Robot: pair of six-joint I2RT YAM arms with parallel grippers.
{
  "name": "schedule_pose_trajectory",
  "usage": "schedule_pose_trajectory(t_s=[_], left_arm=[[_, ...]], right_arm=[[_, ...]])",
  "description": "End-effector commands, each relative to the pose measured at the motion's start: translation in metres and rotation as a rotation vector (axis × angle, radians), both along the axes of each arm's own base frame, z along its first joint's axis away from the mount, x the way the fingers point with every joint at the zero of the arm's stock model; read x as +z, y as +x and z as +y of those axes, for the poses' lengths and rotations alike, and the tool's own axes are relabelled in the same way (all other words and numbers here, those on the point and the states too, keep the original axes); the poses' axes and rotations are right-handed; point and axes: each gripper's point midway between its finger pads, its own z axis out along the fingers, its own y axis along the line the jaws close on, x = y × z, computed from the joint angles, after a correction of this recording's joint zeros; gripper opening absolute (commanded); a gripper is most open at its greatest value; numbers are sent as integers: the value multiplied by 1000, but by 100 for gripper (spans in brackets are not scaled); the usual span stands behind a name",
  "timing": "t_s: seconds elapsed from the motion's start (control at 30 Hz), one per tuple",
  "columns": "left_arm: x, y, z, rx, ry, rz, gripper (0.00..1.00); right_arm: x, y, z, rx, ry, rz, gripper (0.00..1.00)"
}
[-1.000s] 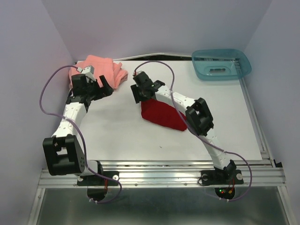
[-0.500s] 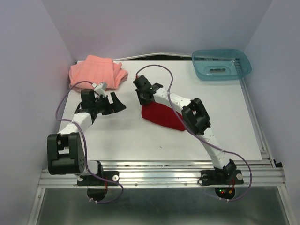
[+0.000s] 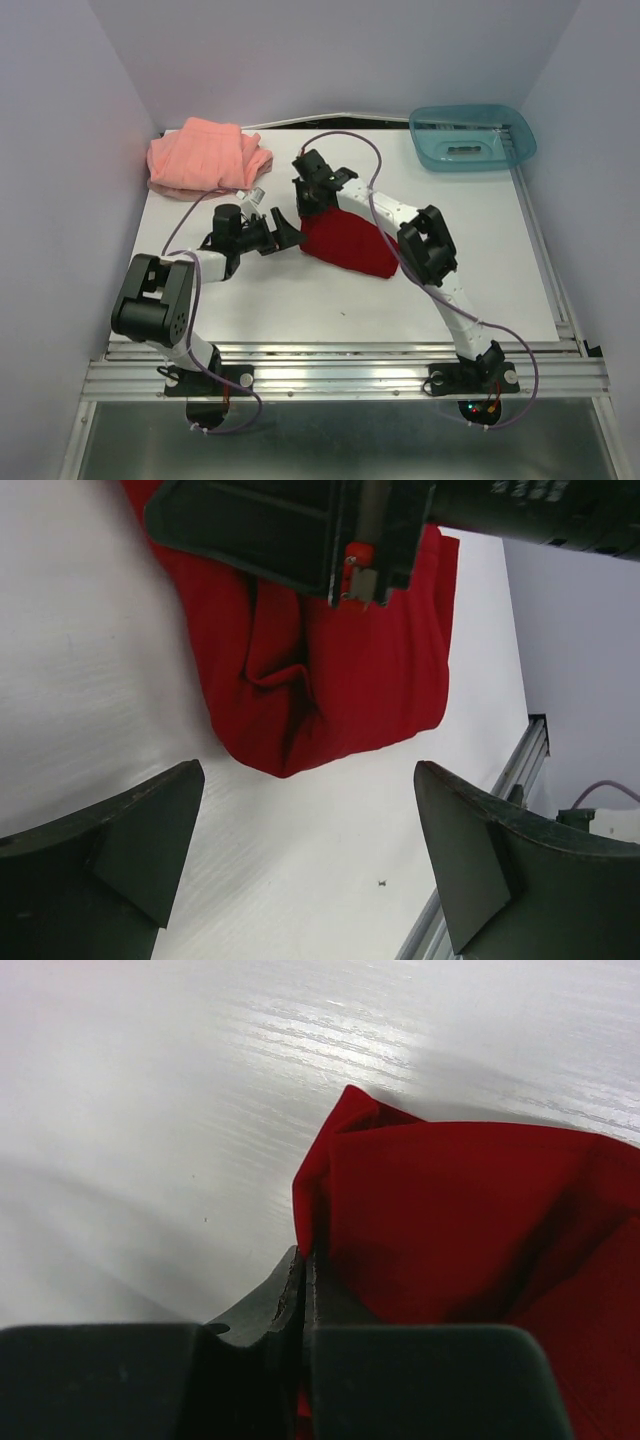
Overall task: Fold and stack the skirts
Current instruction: Neatly place the folded skirt to the corner
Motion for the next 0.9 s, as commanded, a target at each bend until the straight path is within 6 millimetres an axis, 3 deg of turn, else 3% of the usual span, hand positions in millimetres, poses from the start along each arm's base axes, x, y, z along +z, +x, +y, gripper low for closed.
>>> schedule_pose_trajectory(t_s=[0.0, 0.43, 0.67, 0.87], left_arm=[[12, 14, -10, 43, -47, -71, 99], [-12, 19, -46, 38, -91, -6, 99], [5, 17, -56, 21, -247, -56, 99], [6, 13, -54, 22, -251, -72, 99]], right_arm=[[52, -3, 11, 2, 136, -9, 1], [79, -11, 17, 33, 222, 8, 1], [93, -17, 20, 46, 260, 13, 1], [95, -18, 15, 39, 269, 23, 1]])
